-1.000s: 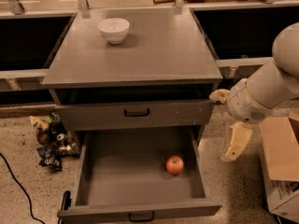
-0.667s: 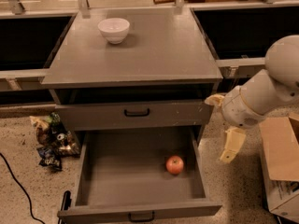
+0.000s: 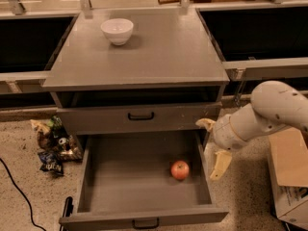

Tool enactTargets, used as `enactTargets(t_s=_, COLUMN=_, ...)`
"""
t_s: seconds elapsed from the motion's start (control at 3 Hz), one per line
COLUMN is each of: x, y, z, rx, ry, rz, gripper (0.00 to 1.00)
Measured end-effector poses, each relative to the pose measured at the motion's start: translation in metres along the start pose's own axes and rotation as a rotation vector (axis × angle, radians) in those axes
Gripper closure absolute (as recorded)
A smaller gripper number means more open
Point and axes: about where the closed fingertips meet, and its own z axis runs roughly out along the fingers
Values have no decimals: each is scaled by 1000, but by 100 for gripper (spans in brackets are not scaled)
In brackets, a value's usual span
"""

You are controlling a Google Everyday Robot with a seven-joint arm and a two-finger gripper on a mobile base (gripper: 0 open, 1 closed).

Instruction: Pick apple from middle drawer and place on counter

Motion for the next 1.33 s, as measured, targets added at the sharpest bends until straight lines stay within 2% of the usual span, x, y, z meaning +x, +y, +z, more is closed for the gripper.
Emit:
enactTargets(t_s=0.33, x=14, y=-5, z=50, rx=-54, ry=-80, rz=7, gripper=0)
enactTargets(t_s=1.0, x=18, y=-5, z=57, rx=-60, ry=-96, rz=11, gripper=0)
enactTargets(t_s=1.33, x=40, y=-8, z=77, rx=-26, ry=-131, rz=23, gripper=0)
